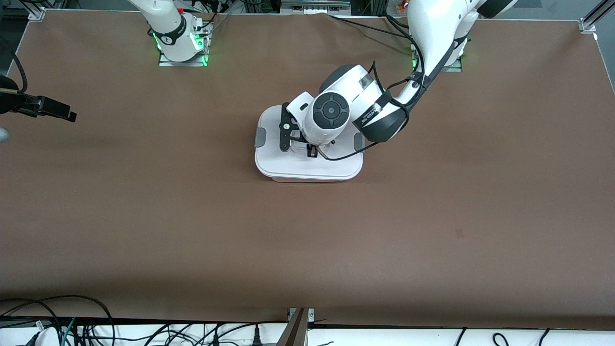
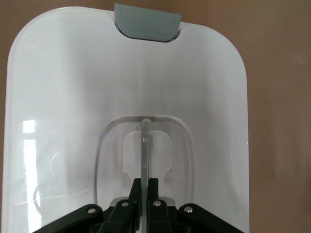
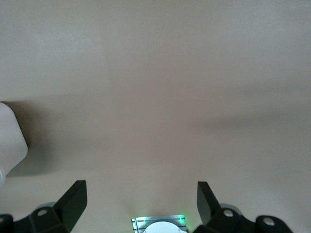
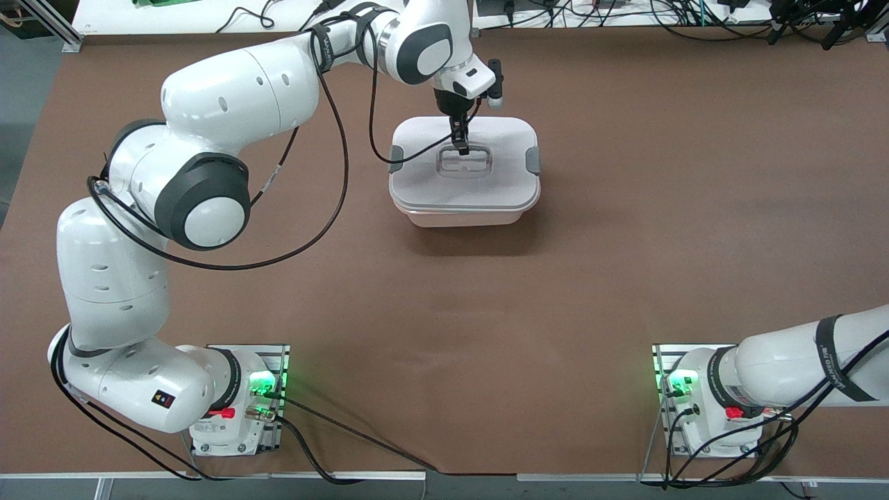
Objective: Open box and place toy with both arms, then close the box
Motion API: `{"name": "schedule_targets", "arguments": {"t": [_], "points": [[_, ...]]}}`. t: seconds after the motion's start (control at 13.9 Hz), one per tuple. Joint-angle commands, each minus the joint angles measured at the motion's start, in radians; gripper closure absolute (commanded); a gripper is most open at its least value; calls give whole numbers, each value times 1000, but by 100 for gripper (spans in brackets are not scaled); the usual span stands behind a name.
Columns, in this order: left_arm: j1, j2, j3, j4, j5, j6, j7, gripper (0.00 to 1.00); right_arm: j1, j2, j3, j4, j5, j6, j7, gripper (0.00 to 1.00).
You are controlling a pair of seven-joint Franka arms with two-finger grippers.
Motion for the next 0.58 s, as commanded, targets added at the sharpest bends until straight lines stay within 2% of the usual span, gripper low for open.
{"name": "schedule_targets", "arguments": {"t": [0.0,0.5], "points": [[-9,2,5,-3,19,-33,1,100,-6,12,14,35,-10,-4,-12,0],[-9,-2,6,-20,19,-37,-6,100,-2,32,14,37,-6,22,-12,0]]}}
